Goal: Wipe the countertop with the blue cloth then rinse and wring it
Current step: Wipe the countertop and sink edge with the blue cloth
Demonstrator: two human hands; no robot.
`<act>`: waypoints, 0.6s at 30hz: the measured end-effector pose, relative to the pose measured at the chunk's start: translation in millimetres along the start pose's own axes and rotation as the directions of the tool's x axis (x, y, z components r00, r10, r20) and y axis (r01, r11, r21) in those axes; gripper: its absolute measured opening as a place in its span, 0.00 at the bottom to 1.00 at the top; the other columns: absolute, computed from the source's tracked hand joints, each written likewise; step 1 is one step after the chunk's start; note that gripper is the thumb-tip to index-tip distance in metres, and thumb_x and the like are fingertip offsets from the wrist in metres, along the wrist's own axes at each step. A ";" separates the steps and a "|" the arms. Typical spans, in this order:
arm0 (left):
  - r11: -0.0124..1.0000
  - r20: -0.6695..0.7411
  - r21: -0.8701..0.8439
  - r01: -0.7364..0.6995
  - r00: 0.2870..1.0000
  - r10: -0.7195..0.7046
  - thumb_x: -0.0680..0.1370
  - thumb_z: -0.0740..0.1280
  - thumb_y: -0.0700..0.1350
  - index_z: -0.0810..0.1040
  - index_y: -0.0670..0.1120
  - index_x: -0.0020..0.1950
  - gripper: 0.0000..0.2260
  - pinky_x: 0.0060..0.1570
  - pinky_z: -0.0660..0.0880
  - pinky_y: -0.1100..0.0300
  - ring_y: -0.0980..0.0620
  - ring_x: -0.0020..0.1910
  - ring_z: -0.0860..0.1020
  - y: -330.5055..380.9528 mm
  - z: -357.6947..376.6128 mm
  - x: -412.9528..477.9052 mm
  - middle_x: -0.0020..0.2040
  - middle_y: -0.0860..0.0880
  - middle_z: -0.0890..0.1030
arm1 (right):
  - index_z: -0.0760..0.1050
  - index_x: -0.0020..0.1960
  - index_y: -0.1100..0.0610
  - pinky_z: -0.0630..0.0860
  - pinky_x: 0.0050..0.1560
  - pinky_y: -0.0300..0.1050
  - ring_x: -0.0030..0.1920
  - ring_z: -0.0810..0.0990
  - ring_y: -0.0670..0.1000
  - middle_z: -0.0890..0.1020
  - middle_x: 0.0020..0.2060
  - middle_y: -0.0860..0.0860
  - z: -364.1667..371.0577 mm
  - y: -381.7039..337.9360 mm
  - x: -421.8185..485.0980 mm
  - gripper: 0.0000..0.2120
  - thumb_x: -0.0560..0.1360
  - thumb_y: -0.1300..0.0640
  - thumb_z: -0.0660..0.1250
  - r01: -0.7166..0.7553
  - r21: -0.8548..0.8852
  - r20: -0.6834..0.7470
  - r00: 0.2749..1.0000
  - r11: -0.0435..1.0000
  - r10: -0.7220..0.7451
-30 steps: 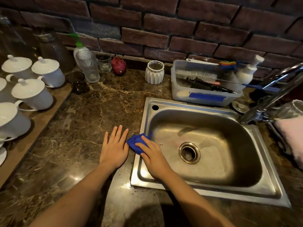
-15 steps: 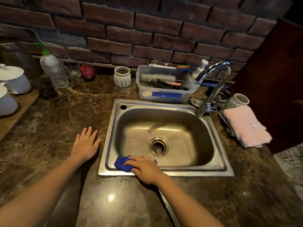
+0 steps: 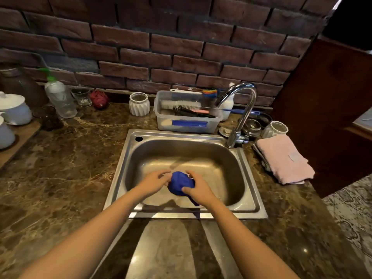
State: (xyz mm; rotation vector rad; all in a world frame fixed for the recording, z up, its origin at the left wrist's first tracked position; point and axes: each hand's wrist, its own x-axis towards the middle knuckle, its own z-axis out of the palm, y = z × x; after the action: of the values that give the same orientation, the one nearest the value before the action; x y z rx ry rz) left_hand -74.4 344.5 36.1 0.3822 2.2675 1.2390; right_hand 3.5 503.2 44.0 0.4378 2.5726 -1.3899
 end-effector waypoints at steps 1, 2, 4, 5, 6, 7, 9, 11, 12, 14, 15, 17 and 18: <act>0.992 0.015 -0.126 0.029 1.000 -0.027 0.79 0.61 0.47 0.73 0.44 0.66 0.16 0.46 0.73 0.60 0.51 0.50 0.77 12.4 7.5 3.3 0.57 0.43 0.79 | 0.59 0.73 0.56 0.69 0.63 0.43 0.65 0.70 0.54 0.67 0.69 0.55 -7.6 -0.9 2.4 0.32 0.72 0.60 0.68 -0.011 0.008 -0.019 1.000 1.000 0.011; 0.977 0.008 -0.207 0.051 0.999 -0.050 0.79 0.63 0.47 0.74 0.44 0.64 0.15 0.41 0.74 0.61 0.52 0.46 0.77 22.7 13.4 7.6 0.54 0.43 0.80 | 0.57 0.74 0.56 0.70 0.64 0.45 0.66 0.69 0.55 0.66 0.70 0.55 -15.4 -1.2 4.7 0.34 0.72 0.59 0.68 -0.024 0.012 -0.035 0.999 1.000 0.025; 0.955 -0.017 -0.288 0.066 0.997 -0.074 0.77 0.66 0.46 0.74 0.43 0.63 0.16 0.38 0.75 0.61 0.51 0.45 0.78 38.1 21.2 17.7 0.52 0.42 0.80 | 0.55 0.75 0.55 0.71 0.60 0.43 0.65 0.70 0.54 0.66 0.69 0.55 -32.0 -3.2 6.8 0.36 0.72 0.58 0.69 -0.044 0.040 -0.042 0.998 0.998 0.045; 0.953 -0.024 -0.295 0.066 0.997 -0.077 0.76 0.68 0.46 0.74 0.43 0.63 0.17 0.39 0.76 0.60 0.49 0.47 0.79 43.6 23.8 23.6 0.53 0.42 0.80 | 0.55 0.75 0.55 0.71 0.57 0.41 0.64 0.71 0.53 0.67 0.69 0.54 -40.2 -4.1 7.4 0.36 0.72 0.57 0.69 -0.040 0.071 -0.033 0.999 0.997 0.042; 0.956 -0.028 -0.287 0.058 0.997 -0.069 0.75 0.68 0.45 0.73 0.43 0.62 0.17 0.41 0.77 0.59 0.48 0.50 0.79 49.8 25.2 28.8 0.54 0.42 0.80 | 0.55 0.75 0.54 0.71 0.56 0.40 0.62 0.71 0.52 0.67 0.68 0.53 -48.7 -5.0 7.9 0.36 0.72 0.57 0.69 -0.032 0.107 -0.016 0.999 0.994 0.034; 0.961 -0.033 -0.275 0.038 0.998 -0.049 0.75 0.69 0.44 0.74 0.42 0.62 0.16 0.41 0.77 0.60 0.48 0.51 0.78 55.9 25.4 33.1 0.53 0.43 0.80 | 0.56 0.75 0.53 0.71 0.56 0.40 0.62 0.71 0.51 0.68 0.67 0.52 -55.9 -4.8 9.1 0.36 0.72 0.56 0.69 -0.026 0.138 0.000 1.000 0.990 0.026; 0.964 -0.038 -0.263 -0.035 0.999 0.026 0.75 0.68 0.41 0.74 0.43 0.58 0.12 0.40 0.75 0.63 0.49 0.49 0.78 71.6 22.9 38.6 0.50 0.44 0.79 | 0.57 0.74 0.52 0.72 0.58 0.42 0.62 0.71 0.50 0.69 0.64 0.49 -68.5 -2.4 14.7 0.33 0.73 0.51 0.68 -0.023 0.206 0.007 1.000 0.978 0.022; 0.962 -0.033 -0.250 -0.112 0.994 0.107 0.75 0.67 0.40 0.75 0.45 0.55 0.09 0.40 0.73 0.64 0.51 0.47 0.78 85.1 19.2 43.5 0.48 0.44 0.80 | 0.61 0.72 0.51 0.72 0.60 0.44 0.62 0.72 0.48 0.71 0.62 0.46 -80.4 0.5 22.1 0.29 0.75 0.48 0.66 -0.033 0.304 -0.019 0.999 0.952 0.041; 0.963 -0.035 -0.230 -0.141 0.990 0.136 0.75 0.67 0.40 0.76 0.46 0.54 0.09 0.41 0.73 0.64 0.51 0.47 0.77 90.8 17.1 45.5 0.48 0.45 0.80 | 0.65 0.70 0.52 0.73 0.59 0.43 0.61 0.74 0.48 0.74 0.62 0.46 -86.4 2.3 27.2 0.25 0.75 0.49 0.65 -0.024 0.342 -0.028 0.999 0.939 0.035; 0.970 -0.043 -0.162 -0.181 0.983 0.177 0.74 0.68 0.39 0.76 0.46 0.53 0.08 0.44 0.73 0.64 0.52 0.48 0.77 96.5 13.9 49.5 0.48 0.47 0.80 | 0.73 0.63 0.54 0.75 0.49 0.36 0.54 0.78 0.46 0.80 0.55 0.48 -98.3 2.6 34.7 0.17 0.76 0.53 0.66 0.026 0.329 -0.016 1.000 0.944 -0.021; 0.973 -0.045 -0.122 -0.195 0.981 0.191 0.74 0.68 0.39 0.76 0.46 0.52 0.08 0.44 0.74 0.64 0.52 0.48 0.77 97.5 12.9 51.3 0.48 0.48 0.80 | 0.76 0.58 0.55 0.74 0.43 0.32 0.49 0.79 0.45 0.81 0.49 0.48 -103.0 1.8 37.7 0.12 0.75 0.54 0.66 0.052 0.287 -0.010 0.999 0.956 -0.052; 0.975 -0.050 -0.068 -0.213 0.976 0.210 0.73 0.69 0.39 0.77 0.47 0.51 0.07 0.43 0.75 0.62 0.51 0.45 0.77 95.8 11.8 54.8 0.47 0.47 0.80 | 0.78 0.51 0.54 0.72 0.40 0.32 0.44 0.77 0.44 0.80 0.44 0.48 -111.2 0.0 46.0 0.07 0.74 0.55 0.68 0.106 0.187 -0.055 0.994 0.977 -0.097; 0.976 -0.059 -0.046 -0.212 0.976 0.209 0.73 0.69 0.39 0.77 0.47 0.50 0.07 0.42 0.76 0.62 0.51 0.44 0.77 94.6 11.4 56.3 0.46 0.47 0.80 | 0.79 0.49 0.55 0.71 0.41 0.34 0.44 0.76 0.45 0.79 0.45 0.50 -115.1 0.2 51.0 0.06 0.73 0.56 0.69 0.134 0.125 -0.100 0.988 0.983 -0.121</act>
State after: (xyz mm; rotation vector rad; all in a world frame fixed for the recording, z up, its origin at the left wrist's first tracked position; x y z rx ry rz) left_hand -114.6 430.4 93.1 0.5887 2.2809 1.4265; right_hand -46.8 608.4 91.3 0.3702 2.6330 -1.6268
